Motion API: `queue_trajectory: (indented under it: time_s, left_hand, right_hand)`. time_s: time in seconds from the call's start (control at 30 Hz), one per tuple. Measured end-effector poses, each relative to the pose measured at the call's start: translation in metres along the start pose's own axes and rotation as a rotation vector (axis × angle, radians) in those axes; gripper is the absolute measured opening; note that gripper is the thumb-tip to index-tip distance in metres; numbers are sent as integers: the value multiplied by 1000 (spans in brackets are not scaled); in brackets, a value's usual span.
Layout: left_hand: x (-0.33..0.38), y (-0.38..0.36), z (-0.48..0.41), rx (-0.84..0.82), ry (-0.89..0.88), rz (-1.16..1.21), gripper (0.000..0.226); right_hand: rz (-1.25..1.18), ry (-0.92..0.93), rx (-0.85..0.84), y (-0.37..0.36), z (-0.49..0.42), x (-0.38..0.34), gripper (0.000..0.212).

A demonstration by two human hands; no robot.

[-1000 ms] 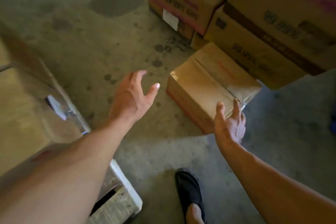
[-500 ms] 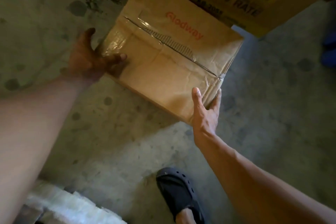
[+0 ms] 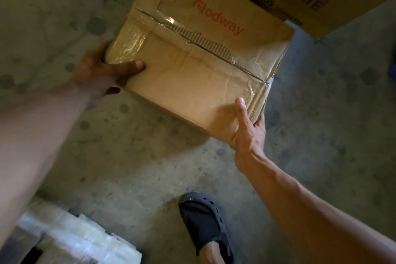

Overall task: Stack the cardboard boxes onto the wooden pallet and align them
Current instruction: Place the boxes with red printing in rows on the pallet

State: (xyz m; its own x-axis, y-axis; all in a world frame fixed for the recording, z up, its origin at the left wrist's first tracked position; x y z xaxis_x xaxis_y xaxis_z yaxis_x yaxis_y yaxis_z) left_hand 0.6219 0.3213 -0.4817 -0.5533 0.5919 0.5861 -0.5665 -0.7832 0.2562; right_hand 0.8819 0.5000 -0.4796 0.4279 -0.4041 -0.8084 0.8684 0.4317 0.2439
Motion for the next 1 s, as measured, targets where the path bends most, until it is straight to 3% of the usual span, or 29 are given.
queue_trajectory:
  time_s: [0.13, 0.2, 0.5, 0.73, 1.0]
  left_hand:
    - [-35, -2, 54, 35, -7, 211, 65]
    - [-60, 2, 85, 34, 38, 307, 58]
    - [-151, 36, 255, 203, -48, 513, 74]
    - [-240, 35, 411, 334, -50, 601, 70]
    - [-344, 20, 529, 386, 107, 878, 66]
  right_hand:
    - [83, 59, -145, 25, 6, -20, 84]
    - [122, 88, -207, 35, 13, -28, 72]
    - [154, 237, -442, 75, 116, -52, 64]
    - [204, 311, -596, 133, 223, -41, 78]
    - [354, 340, -767, 157, 315, -16, 73]
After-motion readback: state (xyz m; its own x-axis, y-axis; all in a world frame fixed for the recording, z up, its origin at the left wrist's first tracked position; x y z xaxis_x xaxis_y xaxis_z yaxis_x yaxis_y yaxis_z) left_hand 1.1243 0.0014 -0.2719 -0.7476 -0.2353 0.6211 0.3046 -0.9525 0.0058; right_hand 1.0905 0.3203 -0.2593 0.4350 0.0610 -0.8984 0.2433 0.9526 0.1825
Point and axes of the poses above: each hand's wrist, its own z-axis away from the middle knuckle, its own y-axis out of the back of the hand, x = y × z, the point moved 2 cm from there along -z, towards the middle knuckle, and after that the axes turned 13 degrees about y, right-handed, at the moved point
